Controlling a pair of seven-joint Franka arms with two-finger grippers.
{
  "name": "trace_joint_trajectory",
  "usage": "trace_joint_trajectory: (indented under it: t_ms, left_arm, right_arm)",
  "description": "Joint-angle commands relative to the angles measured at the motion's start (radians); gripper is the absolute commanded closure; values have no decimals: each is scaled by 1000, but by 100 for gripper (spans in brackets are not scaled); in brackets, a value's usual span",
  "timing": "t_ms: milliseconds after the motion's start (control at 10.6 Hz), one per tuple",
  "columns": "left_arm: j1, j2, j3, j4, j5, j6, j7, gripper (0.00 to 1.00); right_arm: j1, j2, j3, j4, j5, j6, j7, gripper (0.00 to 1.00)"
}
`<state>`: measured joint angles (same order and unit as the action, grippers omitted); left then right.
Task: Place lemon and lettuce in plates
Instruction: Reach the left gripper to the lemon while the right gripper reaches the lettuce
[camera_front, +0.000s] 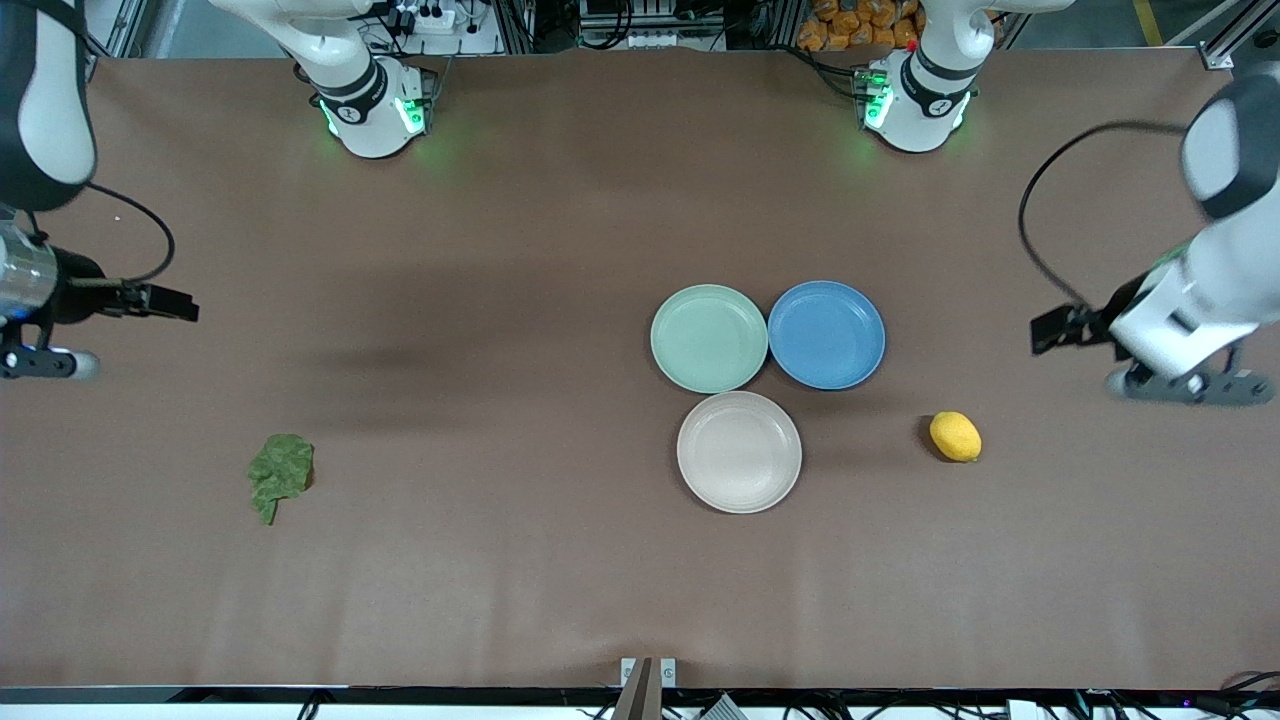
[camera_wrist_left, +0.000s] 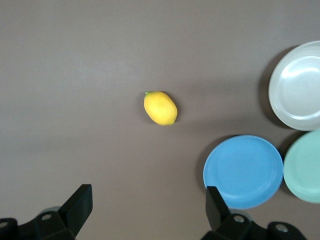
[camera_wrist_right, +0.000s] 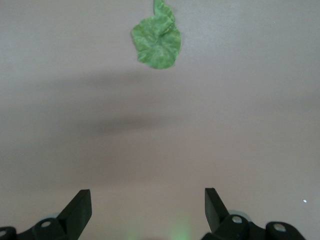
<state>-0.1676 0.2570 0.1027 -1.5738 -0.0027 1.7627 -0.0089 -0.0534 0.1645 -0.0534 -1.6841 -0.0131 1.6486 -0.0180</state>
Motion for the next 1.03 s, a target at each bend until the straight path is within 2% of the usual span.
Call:
trace_joint_trajectory:
  t_ms: [0, 94, 376, 658, 940]
  left_arm:
    - [-4, 160, 3, 101, -20, 33, -115, 0]
    - [-3, 200, 3, 116, -20, 52, -149, 0]
    - [13, 263, 2, 100, -68, 159, -262, 0]
    - [17, 265, 2, -72, -80, 367, -266, 0]
    - [17, 318, 2, -98, -80, 408, -305, 0]
  right_arm:
    - [-36, 9, 9, -179, 10, 238, -8, 0]
    - [-31, 36, 10, -224, 12, 335, -7, 0]
    - [-39, 171, 10, -230, 27, 509, -7, 0]
    - [-36, 281, 10, -227, 76, 673, -7, 0]
    - [-34, 392, 14, -217, 77, 856, -3, 0]
